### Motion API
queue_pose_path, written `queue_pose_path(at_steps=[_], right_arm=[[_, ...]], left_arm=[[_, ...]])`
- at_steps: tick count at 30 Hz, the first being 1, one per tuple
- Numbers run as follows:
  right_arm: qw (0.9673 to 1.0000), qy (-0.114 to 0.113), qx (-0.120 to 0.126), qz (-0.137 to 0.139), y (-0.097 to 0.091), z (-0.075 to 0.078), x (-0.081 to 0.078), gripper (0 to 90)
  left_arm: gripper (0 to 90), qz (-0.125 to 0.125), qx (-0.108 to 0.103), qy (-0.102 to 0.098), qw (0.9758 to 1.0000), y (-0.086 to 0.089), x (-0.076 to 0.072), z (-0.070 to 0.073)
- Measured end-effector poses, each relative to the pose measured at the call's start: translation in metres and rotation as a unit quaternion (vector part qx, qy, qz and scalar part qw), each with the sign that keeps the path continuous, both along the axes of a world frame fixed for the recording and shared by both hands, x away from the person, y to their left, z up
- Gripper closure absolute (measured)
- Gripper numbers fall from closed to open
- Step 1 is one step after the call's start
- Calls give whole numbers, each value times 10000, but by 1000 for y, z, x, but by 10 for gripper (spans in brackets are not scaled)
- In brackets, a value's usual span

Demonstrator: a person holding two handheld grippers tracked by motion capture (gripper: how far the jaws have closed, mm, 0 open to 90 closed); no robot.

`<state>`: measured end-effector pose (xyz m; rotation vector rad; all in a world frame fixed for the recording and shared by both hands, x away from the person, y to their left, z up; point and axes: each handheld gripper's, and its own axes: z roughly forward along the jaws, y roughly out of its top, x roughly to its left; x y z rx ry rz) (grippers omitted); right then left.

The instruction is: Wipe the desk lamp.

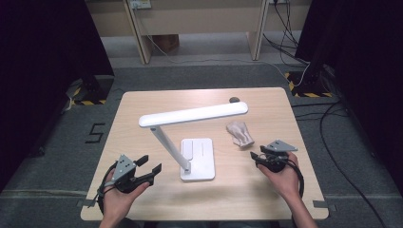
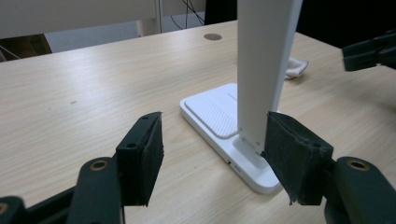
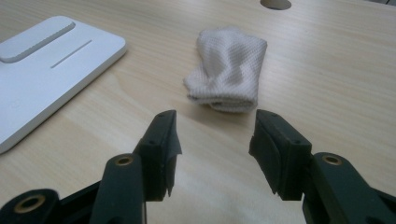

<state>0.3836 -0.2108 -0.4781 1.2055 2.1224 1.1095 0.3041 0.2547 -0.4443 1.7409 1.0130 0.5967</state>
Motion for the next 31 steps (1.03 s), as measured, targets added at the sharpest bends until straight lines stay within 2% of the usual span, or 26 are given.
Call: queue_pose_path(at_steps=[13, 20, 24, 27, 31], right_arm=[[9999, 23, 13, -119, -24, -14, -37, 458], [9992, -118, 279, -270, -28, -24, -54, 488], [9984, -342, 349, -297, -28, -23, -55, 530], [9979, -218, 535, -277, -29, -24, -54, 581], [9975, -171, 629, -256, -31, -26, -54, 615]], left_arm=[[375, 30, 147, 245, 9996, 6, 9, -34], [402, -55, 11, 392, 9992, 3, 7, -51], [402, 5, 96, 390, 9992, 4, 7, -57], [399, 34, 172, 479, 9987, 4, 8, -62], [394, 66, 156, 431, 9989, 3, 9, -61]])
